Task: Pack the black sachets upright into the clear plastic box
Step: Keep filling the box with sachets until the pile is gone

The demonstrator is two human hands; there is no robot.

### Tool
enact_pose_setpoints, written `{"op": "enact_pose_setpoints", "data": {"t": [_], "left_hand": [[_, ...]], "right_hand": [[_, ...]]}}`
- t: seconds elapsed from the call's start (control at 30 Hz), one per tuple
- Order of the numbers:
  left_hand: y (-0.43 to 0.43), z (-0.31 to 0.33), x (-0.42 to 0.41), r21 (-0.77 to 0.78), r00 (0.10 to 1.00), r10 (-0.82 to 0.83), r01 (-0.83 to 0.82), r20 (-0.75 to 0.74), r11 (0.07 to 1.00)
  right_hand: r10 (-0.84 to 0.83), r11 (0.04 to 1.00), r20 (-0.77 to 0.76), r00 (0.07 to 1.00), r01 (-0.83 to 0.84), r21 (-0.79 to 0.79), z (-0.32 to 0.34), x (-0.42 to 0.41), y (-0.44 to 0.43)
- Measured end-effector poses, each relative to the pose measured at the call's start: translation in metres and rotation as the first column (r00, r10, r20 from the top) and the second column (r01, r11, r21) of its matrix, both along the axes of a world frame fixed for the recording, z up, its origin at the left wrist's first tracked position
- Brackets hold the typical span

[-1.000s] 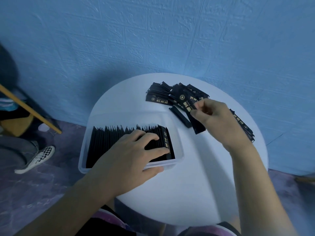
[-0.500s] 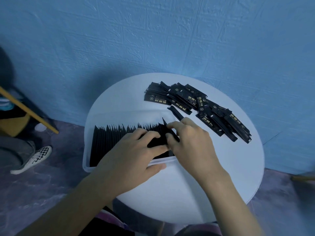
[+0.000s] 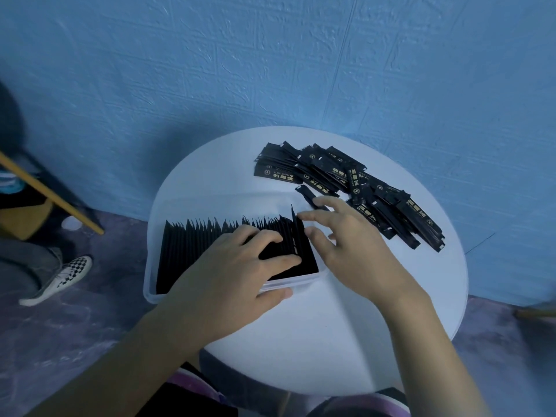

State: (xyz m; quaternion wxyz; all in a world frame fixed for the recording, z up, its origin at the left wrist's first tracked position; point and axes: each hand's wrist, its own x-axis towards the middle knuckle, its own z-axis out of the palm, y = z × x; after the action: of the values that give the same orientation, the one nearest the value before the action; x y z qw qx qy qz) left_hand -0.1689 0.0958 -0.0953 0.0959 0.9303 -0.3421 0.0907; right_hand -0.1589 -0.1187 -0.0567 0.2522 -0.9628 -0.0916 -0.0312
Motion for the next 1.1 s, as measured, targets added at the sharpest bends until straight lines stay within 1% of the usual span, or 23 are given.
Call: {"op": "enact_pose_setpoints", "data": {"t": [0.03,0.1,0.17,0.37,0.43,0.53,0.63,0.77,0.83,0.87,0.93,1.0,1.03,1.07,1.1], "left_hand": [[0.000,0.000,0.000,0.001,1.000,0.000,0.000,-0.001,1.000],[0.000,0.000,0.000,0.002,1.000,0.004,-0.004,-0.003,1.000],[0.001,0.000,0.000,0.006,1.000,0.006,-0.006,-0.004,1.000],[0.001,-0.001,0.000,0.008,1.000,0.008,-0.008,-0.002,1.000],[0.001,0.000,0.000,0.006,1.000,0.002,-0.002,0.000,1.000],[0.002,0.000,0.001,0.002,1.000,-0.001,0.001,-0.002,1.000],[0.002,0.001,0.000,-0.001,1.000,-0.002,0.002,-0.010,1.000],[0.002,0.001,0.000,-0.012,1.000,0.001,-0.001,-0.015,1.000],[0.002,0.001,0.001,-0.002,1.000,0.001,-0.001,-0.019,1.000],[0.003,0.001,0.002,0.002,1.000,0.002,-0.002,-0.024,1.000],[0.007,0.002,0.003,0.002,1.000,0.007,-0.007,-0.028,1.000],[0.010,0.003,0.004,0.007,1.000,0.011,-0.011,-0.020,1.000],[0.011,0.004,0.004,0.012,1.000,0.011,-0.011,-0.014,1.000],[0.011,0.004,0.004,0.015,1.000,0.010,-0.010,-0.011,1.000],[0.011,0.005,0.004,0.016,1.000,0.008,-0.008,-0.012,1.000]], "right_hand": [[0.010,0.999,-0.016,1.000,-0.010,-0.045,0.002,0.005,0.002],[0.006,0.994,-0.102,0.995,-0.017,-0.107,0.005,0.014,0.007],[-0.012,0.993,-0.187,0.982,-0.010,-0.114,0.006,0.019,0.009],[-0.012,0.996,-0.226,0.974,-0.008,-0.087,0.007,0.020,0.010],[-0.023,0.996,-0.290,0.957,-0.004,-0.094,0.011,0.019,0.010],[-0.030,0.989,-0.383,0.923,-0.028,-0.146,0.018,0.021,0.011],[-0.031,0.979,-0.383,0.923,-0.049,-0.197,0.019,0.022,0.012],[0.010,0.976,-0.303,0.953,-0.075,-0.204,0.012,0.016,0.013],[0.016,0.987,-0.282,0.959,-0.061,-0.150,0.009,0.015,0.008],[0.029,0.995,-0.264,0.964,-0.052,-0.080,0.007,0.015,0.006],[0.042,0.988,-0.173,0.984,-0.016,0.151,0.004,0.017,-0.001],[-0.015,0.911,-0.078,0.997,0.045,0.410,-0.001,0.022,-0.009],[-0.064,0.875,-0.059,0.996,0.085,0.476,-0.005,0.029,-0.012],[-0.114,0.866,-0.050,0.992,0.124,0.485,-0.009,0.036,-0.015],[-0.163,0.883,-0.044,0.986,0.165,0.440,-0.016,0.046,-0.017]]}}
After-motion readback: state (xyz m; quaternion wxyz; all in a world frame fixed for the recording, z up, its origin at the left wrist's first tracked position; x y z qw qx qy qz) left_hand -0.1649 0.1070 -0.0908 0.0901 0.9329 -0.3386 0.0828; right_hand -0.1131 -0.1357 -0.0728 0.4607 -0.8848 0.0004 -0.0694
